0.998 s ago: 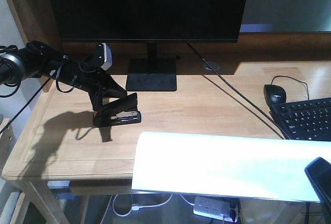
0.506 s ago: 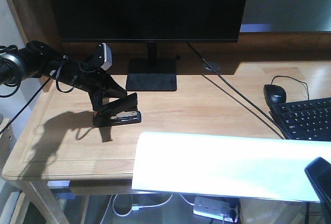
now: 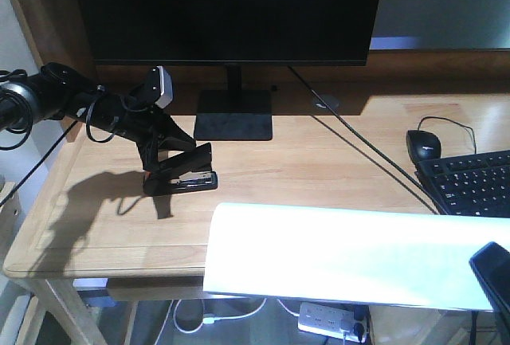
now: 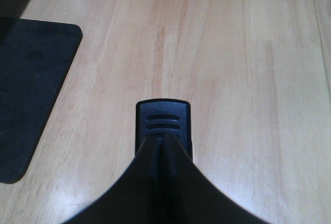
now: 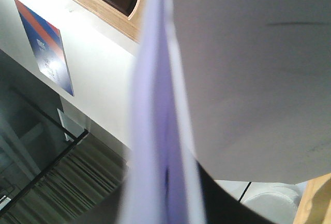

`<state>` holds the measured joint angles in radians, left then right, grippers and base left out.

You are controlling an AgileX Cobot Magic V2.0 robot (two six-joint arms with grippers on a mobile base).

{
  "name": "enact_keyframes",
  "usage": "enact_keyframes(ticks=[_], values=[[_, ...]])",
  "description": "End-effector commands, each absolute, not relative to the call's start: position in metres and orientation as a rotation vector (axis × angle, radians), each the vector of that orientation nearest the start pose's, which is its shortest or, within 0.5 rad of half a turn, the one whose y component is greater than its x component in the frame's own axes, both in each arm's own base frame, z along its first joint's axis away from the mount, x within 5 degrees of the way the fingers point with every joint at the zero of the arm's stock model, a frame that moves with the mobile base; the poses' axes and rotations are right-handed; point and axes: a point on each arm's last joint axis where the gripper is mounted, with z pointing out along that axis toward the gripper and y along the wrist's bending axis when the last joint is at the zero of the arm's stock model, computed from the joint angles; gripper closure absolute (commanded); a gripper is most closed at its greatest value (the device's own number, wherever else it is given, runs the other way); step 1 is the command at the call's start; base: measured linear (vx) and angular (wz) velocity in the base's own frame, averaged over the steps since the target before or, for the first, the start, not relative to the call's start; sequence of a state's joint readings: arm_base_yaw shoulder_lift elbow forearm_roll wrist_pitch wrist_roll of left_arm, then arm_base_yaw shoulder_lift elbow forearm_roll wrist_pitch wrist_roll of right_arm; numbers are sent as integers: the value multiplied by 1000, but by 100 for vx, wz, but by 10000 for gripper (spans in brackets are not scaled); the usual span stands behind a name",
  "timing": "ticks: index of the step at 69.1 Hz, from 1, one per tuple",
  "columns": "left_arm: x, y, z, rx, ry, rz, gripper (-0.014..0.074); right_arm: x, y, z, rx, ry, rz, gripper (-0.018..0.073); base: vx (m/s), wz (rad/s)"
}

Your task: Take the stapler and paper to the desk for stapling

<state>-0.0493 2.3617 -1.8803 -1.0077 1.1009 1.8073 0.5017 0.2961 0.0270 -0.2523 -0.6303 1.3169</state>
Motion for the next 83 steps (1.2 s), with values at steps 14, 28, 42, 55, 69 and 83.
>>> enact_keyframes(ticks=[14,28,42,55,69,83], values=[[484,-98,206,1437,1682,-645,603,57,47,242,221,1257,1479,564,0,0],[484,-98,206,1438,1681,-646,603,60,50,236,170,1377,1356,564,0,0],[484,-98,206,1438,1681,-646,603,68,51,241,170,1547,1211,564,0,0],[484,-98,206,1438,1681,-646,603,81,62,255,105,1639,1165,564,0,0],[484,-98,206,1438,1681,-646,603,113,90,260,-37,1831,1112,564,0,0],[484,-98,206,1438,1681,-646,603,151,133,265,-352,1990,1165,564,0,0]])
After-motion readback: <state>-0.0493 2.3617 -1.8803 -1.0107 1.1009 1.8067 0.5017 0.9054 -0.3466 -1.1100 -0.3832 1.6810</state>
